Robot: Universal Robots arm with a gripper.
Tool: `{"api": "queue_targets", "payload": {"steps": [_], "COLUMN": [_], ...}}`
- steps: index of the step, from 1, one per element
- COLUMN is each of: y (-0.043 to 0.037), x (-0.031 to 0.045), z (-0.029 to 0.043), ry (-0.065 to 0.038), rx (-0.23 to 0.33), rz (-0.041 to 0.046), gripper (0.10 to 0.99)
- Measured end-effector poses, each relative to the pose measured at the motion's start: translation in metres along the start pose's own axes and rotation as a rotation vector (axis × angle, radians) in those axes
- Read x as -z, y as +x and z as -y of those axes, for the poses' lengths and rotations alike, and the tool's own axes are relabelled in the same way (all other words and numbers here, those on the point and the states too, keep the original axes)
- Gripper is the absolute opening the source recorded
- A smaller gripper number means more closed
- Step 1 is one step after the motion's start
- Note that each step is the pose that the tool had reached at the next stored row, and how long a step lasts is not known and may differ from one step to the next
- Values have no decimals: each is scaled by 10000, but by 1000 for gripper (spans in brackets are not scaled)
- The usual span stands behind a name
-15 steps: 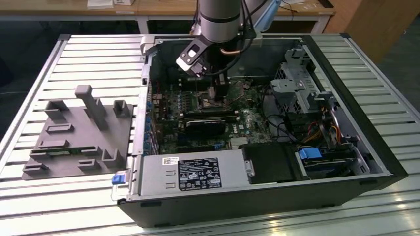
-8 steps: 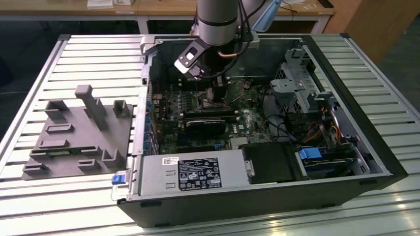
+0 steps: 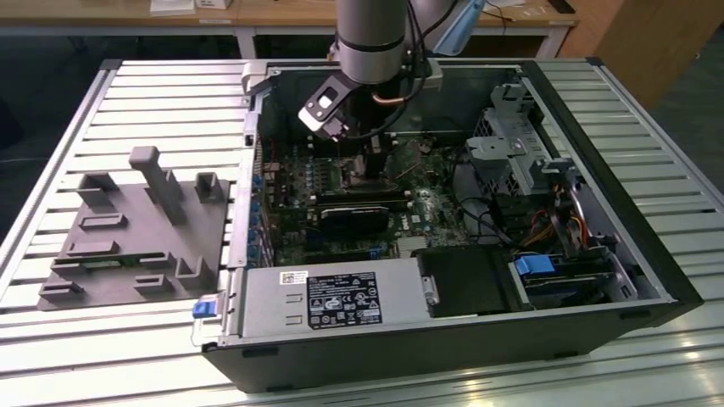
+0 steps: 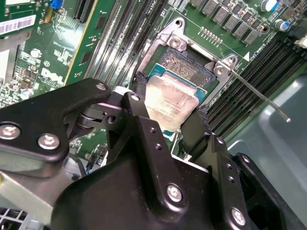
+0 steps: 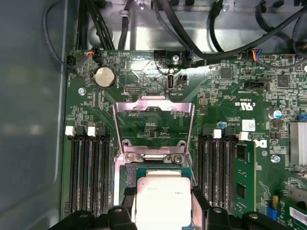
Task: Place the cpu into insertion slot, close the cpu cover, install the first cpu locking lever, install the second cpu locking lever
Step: 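Place the cpu into insertion slot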
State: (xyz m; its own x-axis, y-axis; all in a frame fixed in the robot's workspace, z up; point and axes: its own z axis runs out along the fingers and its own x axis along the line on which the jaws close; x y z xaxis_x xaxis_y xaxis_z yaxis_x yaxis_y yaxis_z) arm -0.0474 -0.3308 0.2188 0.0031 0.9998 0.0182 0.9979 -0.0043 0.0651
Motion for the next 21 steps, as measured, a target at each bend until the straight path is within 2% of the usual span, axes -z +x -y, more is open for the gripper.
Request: {"api": "queue_targets", "payload": {"steps": [21], "y": [48], "x": [-180], "z": [54], "ry": [0], "rx": [-9], "rz": [0], "gripper": [537]}}
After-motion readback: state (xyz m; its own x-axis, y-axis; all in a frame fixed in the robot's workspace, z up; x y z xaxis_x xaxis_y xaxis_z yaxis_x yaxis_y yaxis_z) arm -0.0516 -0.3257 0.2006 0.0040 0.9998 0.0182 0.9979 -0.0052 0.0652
